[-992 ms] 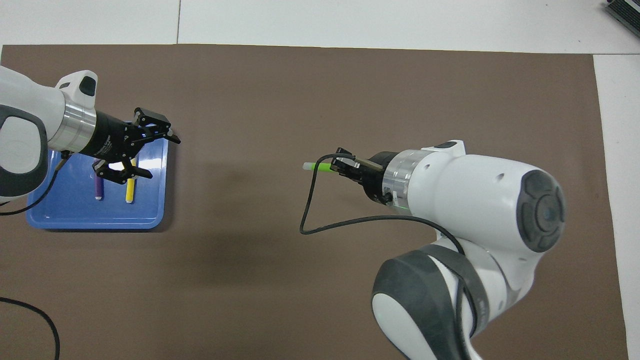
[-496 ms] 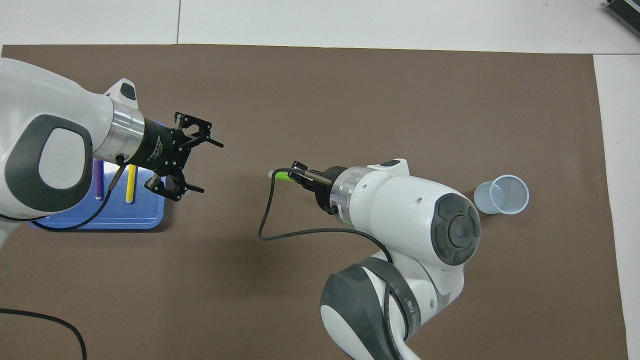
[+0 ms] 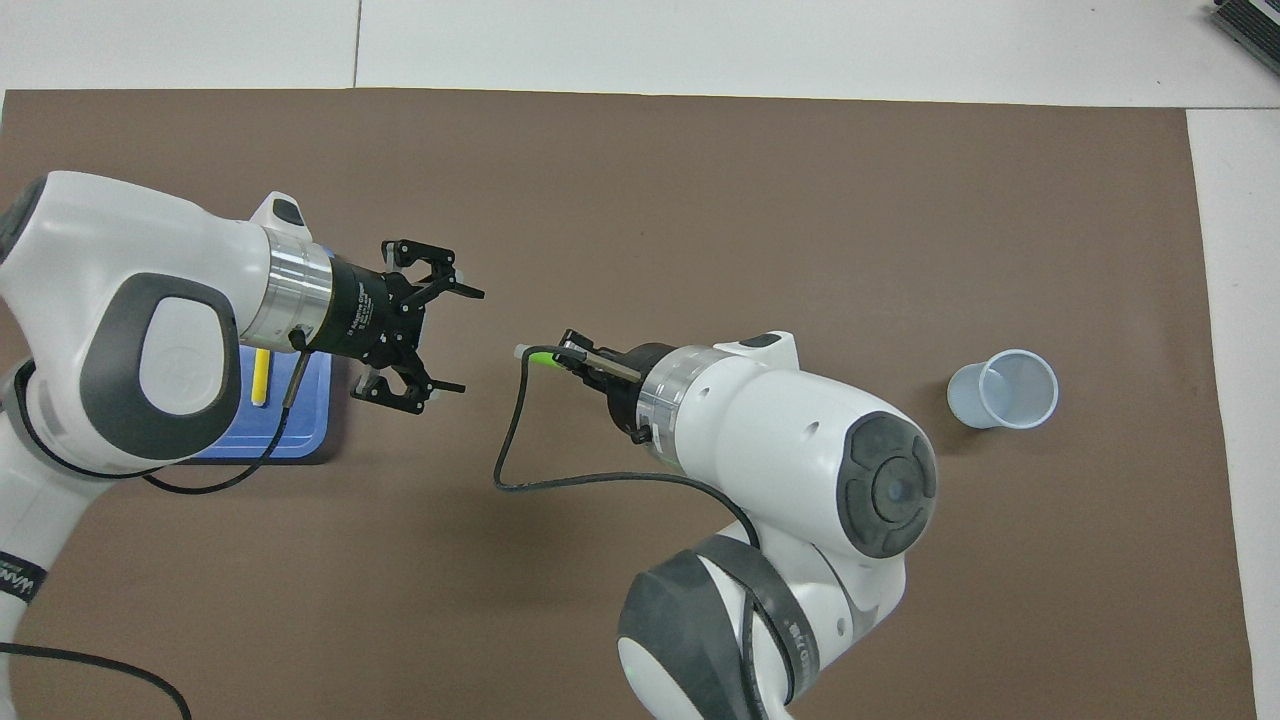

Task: Right arm passes pens to left for tray arrangement
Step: 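Carry the green pen toward the left gripper while the left gripper approaches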

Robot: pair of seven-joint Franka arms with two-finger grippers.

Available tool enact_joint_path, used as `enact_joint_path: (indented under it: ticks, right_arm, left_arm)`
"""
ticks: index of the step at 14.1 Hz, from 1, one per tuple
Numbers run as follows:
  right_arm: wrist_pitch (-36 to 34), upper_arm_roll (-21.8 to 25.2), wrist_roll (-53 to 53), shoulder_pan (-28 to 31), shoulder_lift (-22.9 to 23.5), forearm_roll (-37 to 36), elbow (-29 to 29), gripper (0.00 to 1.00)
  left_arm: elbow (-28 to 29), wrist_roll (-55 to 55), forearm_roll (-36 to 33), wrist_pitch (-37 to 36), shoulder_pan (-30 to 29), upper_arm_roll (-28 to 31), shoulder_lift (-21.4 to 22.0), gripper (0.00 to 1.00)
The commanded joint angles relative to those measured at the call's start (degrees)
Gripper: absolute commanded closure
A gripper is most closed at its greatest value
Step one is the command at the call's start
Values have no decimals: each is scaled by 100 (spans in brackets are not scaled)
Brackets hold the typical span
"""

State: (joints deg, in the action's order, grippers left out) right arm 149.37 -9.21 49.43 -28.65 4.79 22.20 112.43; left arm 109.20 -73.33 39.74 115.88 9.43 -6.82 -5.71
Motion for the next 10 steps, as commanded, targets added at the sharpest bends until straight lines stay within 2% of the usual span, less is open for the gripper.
enact_joint_path:
  ticks: [1,5,8,9,10]
  right_arm:
    - [84,7,40,-27,-22,153,25,100]
    - [93,7,14,0,-4,162,25,100]
    - [84,7,-4,8,-4,162,25,100]
    - [84,7,-4,17,-4,153,25,100]
    - [84,7,-12,26,-4,162,25,100]
  left_arm:
    - [304,-111,253,548,295,84,184,4]
    - [480,-111,262,918,534,84,202,4]
    - [804,-190,376,1515,841,84,281,5]
    - [831,-199,385,1552,894,84,281,6]
    - [831,-199,385,1517,894,84,290,12]
